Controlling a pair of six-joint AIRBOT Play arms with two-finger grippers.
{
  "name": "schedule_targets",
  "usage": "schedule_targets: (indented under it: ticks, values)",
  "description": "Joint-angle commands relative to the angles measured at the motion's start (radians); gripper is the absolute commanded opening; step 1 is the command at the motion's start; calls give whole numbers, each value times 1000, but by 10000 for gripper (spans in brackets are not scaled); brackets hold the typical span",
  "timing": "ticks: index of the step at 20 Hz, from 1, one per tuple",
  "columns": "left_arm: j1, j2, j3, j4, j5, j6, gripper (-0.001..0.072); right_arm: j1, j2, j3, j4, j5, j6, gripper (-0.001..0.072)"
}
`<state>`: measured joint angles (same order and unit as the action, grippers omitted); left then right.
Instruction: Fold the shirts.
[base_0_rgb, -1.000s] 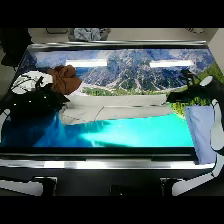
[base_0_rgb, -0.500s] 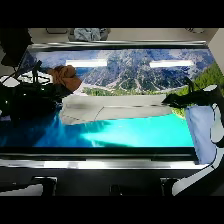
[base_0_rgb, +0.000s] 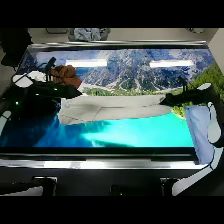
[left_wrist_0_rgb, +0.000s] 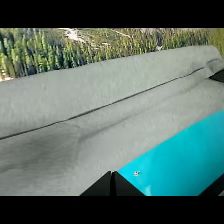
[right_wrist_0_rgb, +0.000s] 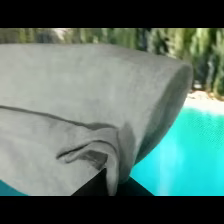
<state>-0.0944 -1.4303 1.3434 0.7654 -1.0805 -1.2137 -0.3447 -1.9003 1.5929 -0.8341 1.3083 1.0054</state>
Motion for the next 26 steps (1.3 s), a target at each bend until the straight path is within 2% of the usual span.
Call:
schedule_targets:
  ticks: [1, 3, 4, 10, 15, 19, 21, 23, 26]
  values:
    - [-132, -64, 0, 0, 155, -53, 34, 6, 122, 1, 36, 76, -51, 44]
    - [-226, -137, 0, -24, 236, -140, 34, 14, 222, 1, 33, 126, -52, 44]
    - [-267, -177, 1, -69, 262, -149, 34, 19, 268, 1, 32, 143, -52, 44]
    - [-421, -352, 2, -394, 428, -149, 33, 102, 526, 1, 7, 235, -18, 45]
    - [-523, -436, 2, -594, 442, -148, 32, 144, 675, 1, 11, 230, 39, 46]
    - [-580, -496, 24, -742, 500, -127, 32, 144, 724, 1, 3, 225, 38, 48]
    - [-568, -485, 30, -743, 512, -42, 30, 145, 715, 0, 3, 182, 38, 48]
    - [-523, -426, 27, -662, 494, -9, 28, 145, 687, 0, 31, 133, 37, 47]
    - [-405, -238, -18, -430, 489, -106, 28, 146, 617, 0, 137, 75, 25, 47]
